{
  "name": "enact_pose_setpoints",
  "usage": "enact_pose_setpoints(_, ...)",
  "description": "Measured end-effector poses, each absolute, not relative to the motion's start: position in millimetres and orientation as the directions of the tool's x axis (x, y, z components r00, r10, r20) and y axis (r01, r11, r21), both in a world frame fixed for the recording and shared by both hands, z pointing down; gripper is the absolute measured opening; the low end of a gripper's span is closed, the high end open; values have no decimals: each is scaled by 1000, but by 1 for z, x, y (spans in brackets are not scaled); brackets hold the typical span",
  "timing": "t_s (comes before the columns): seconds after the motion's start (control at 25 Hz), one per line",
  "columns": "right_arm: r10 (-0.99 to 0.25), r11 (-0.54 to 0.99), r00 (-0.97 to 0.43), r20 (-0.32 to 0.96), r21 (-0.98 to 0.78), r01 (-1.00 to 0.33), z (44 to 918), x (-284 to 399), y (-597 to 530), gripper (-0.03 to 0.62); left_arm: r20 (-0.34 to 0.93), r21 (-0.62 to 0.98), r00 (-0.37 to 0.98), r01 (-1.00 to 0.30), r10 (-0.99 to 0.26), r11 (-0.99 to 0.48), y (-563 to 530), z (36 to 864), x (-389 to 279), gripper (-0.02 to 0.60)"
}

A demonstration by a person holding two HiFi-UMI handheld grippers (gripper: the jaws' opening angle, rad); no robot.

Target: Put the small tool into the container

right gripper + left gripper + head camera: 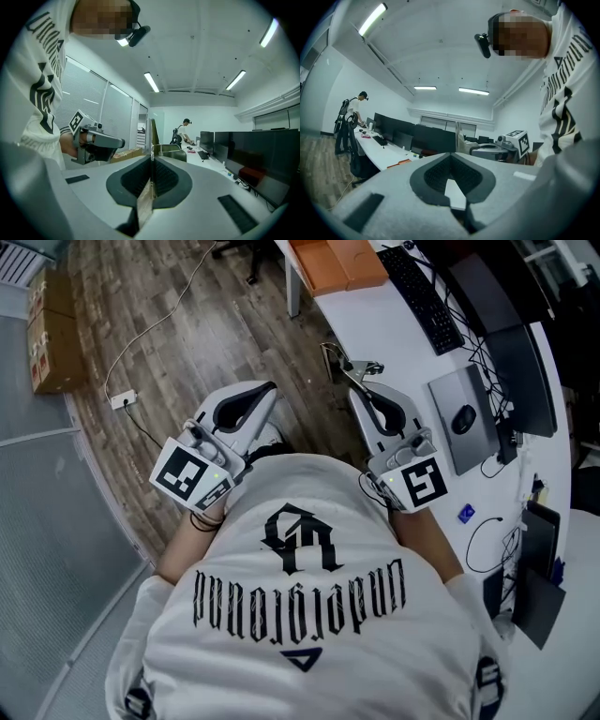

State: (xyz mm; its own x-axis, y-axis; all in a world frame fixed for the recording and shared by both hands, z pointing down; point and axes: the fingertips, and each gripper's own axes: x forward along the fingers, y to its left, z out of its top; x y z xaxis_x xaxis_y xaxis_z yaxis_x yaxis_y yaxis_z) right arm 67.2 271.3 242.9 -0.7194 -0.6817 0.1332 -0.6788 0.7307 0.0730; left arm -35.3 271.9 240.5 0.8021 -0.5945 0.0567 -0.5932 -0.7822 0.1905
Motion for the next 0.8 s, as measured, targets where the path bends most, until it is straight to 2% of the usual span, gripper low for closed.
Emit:
enact_pose_setpoints(0.36, -707, 702, -687, 168, 59, -709, 245, 23, 228, 15, 57, 210, 806, -586, -589, -783, 234, 243, -105, 12)
enact_pose_setpoints(0.8, -708, 699, -679, 194, 61, -712, 255, 17, 187, 15, 75, 235, 787, -611, -613, -756, 202, 253, -130, 12)
